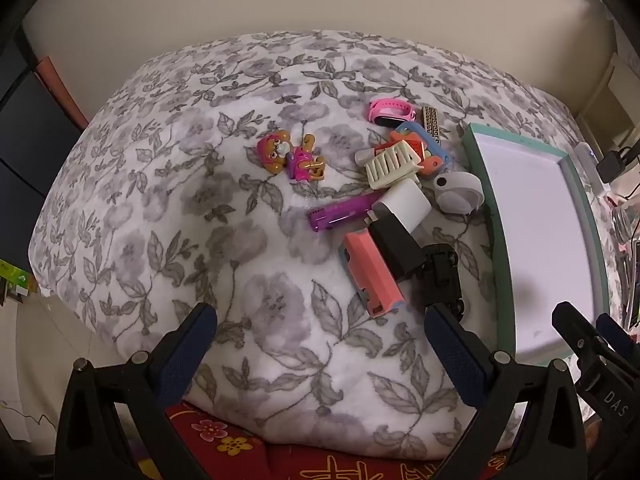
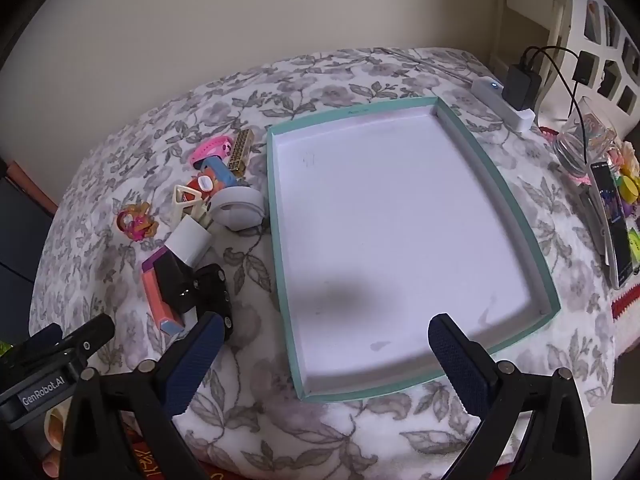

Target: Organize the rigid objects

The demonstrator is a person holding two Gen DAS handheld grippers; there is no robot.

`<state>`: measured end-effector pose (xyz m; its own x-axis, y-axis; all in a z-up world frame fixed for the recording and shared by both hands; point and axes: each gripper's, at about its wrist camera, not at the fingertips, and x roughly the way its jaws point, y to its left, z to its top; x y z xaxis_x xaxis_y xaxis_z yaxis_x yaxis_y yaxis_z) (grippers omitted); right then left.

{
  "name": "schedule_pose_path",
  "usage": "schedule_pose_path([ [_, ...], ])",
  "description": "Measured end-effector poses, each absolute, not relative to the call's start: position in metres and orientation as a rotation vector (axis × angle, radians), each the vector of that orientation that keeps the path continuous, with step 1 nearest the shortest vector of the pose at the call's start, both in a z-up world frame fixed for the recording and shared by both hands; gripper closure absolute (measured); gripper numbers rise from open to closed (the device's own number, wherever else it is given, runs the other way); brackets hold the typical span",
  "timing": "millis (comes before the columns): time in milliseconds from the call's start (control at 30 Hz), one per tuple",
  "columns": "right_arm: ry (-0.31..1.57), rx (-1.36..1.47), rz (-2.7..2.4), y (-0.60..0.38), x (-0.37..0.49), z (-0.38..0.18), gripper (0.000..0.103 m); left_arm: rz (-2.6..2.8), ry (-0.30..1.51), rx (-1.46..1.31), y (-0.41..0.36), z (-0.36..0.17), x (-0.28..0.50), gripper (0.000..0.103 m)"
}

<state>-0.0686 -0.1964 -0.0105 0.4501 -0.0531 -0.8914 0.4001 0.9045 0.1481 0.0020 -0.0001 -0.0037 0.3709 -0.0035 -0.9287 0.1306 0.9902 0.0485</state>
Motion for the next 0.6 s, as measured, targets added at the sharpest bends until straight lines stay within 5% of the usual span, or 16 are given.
schedule_pose_path([
  [600,1.082,0.361,-0.292,-0.1961,-0.0682,-0.0115,0.000,-0.089,1.191,0.124,0.0073,-0.0065,-0.0019,0.000],
])
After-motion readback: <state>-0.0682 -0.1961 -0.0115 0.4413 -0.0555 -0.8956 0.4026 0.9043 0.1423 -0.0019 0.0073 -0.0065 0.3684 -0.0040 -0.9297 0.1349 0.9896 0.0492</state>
